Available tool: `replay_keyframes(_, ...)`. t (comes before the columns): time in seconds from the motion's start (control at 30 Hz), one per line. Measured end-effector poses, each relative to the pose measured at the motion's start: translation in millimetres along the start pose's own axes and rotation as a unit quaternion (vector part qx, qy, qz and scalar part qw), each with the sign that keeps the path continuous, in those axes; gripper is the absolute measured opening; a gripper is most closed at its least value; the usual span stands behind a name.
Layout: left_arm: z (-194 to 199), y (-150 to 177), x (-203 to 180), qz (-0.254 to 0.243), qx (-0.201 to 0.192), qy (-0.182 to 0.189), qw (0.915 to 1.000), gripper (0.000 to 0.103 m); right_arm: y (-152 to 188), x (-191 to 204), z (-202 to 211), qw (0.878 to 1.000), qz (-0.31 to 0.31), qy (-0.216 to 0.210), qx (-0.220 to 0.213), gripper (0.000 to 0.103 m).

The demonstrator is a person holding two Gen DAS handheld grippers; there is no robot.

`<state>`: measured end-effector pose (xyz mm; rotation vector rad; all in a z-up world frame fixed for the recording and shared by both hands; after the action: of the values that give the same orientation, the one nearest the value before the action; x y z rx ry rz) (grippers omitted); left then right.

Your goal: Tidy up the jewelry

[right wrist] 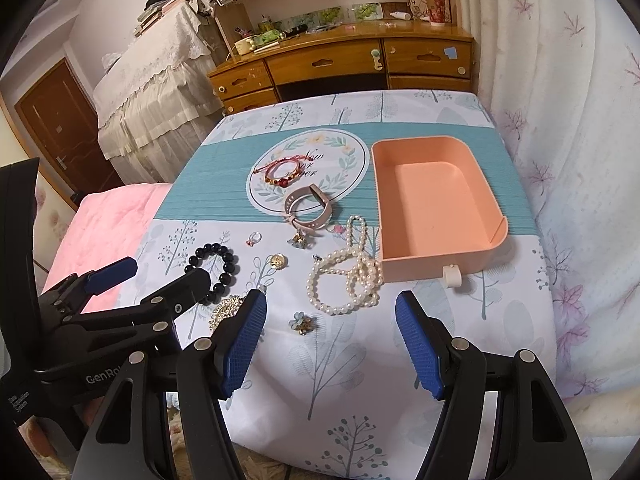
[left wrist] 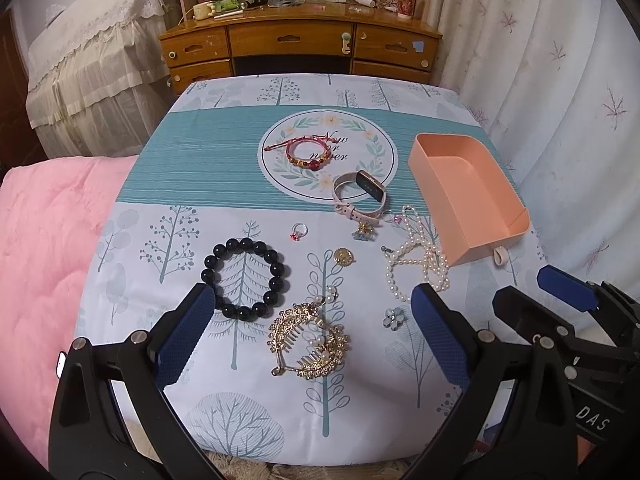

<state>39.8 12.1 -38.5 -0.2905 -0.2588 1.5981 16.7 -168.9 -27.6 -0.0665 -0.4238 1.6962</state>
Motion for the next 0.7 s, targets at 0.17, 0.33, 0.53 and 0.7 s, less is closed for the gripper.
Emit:
replay_keyframes(0.17,-1.3,1.4,3.1,0.001,0.004,0.0,1.0,0.098,1.1,1.7,-6.9,1.0,-0.003,-0.005,0.009,0.068)
replay_keyframes(0.33,-5.6,3.5,8.6,0.004,0.012,0.008,0.9999,0.098,4.4,4.7,-14.7,1.0,-0.004,-0.006,0.02,0.068)
replay_keyframes(0.53,-9.4,5.4,14.4,-0.004,0.015,0.01,0.9998,0.098,4.9,7.9,-23.0,0.999,-0.005,-0.007,0.03,0.068)
replay_keyframes(0.7,-18.6,5.2,23.6,-0.009,0.025,0.017,0.9995,0.098,5.2,7.7,-35.7,0.999,-0.008,-0.011,0.045,0.068)
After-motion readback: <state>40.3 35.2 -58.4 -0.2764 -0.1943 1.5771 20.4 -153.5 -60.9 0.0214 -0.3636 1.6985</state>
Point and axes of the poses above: each gripper's, at about its wrist camera, not at the fingertips, and z roughly against the way its jaws point, x to its left, y to its underside, the point moved 7 cm from there along -z, roughly the way its jaws point, and after that the axes turned 14 degrees about x, right-handed, at the moved point
